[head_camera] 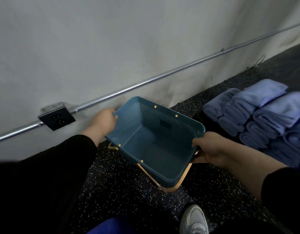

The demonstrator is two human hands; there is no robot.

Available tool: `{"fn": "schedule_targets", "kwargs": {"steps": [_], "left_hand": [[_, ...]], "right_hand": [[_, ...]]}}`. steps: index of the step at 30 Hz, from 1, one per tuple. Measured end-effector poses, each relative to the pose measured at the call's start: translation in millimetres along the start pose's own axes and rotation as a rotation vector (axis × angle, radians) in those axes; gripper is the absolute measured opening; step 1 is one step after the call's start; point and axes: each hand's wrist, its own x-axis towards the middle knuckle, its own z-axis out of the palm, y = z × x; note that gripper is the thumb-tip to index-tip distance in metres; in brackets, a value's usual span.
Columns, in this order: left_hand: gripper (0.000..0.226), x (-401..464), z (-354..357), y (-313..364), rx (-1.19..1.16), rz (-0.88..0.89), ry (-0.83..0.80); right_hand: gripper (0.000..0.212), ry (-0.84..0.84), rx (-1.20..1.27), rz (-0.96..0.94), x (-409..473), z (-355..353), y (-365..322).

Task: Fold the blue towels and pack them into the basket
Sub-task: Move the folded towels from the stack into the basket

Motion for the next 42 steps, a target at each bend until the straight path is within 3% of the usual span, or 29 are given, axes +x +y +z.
{"fn": "schedule_targets", "kwargs": {"steps": [12, 22, 28, 33, 42], "left_hand": [[0.019, -65.2, -152.1, 102.9, -0.158, 0.258, 0.198], [0.009, -200.7, -235.4, 278.8, -0.557, 0.471, 0.152], [0.009, -297.8, -186.5, 406.8, -0.664, 0.649, -0.036], [0.011, -373.9, -100.9, 499.2, -0.589, 0.803, -0.186], [0.025, -442.8, 71.0, 583.1, -0.458, 0.804, -0.350]], "right_hand": [[0.017, 0.167, 0.053, -0.269, -152.6, -57.2, -39.7], [0.019, 0.665, -0.099, -0.520, -331.4, -187.2, -32.2], [0.015, 0.891, -0.030, -0.461, -424.0, -300.9, 43.8], [0.016, 1.082, 0.022, -0.308, -468.1, -389.0, 138.2], [0.021, 1.282, -0.007, -0.020, -438.0, -491.4, 282.8]]}}
